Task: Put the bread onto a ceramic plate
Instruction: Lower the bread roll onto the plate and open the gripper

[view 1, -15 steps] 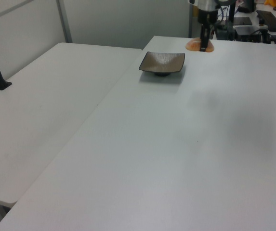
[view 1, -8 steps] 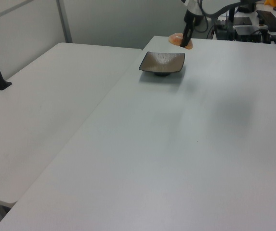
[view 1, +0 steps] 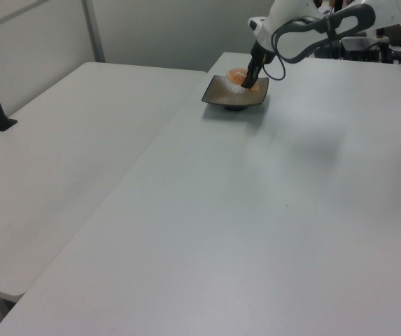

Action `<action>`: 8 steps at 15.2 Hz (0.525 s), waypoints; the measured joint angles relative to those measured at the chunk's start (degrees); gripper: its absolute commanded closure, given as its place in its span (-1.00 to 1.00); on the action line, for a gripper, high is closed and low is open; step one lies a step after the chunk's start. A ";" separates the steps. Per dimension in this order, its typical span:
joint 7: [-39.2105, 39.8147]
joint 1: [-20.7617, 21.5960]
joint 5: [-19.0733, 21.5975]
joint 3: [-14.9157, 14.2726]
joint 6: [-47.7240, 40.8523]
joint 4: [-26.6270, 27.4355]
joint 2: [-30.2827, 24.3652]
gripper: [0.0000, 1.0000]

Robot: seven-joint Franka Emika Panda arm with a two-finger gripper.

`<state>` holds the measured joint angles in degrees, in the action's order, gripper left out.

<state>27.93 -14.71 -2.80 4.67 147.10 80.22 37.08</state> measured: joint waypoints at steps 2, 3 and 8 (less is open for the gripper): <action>-0.13 0.08 0.00 0.00 2.07 -1.31 1.82 0.51; -0.13 0.06 0.00 0.00 3.39 -1.99 2.85 0.51; -0.13 -0.06 0.00 -1.40 8.29 -5.12 7.70 0.14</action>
<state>27.81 -14.77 -2.80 3.26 155.39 75.10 44.79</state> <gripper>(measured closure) 0.727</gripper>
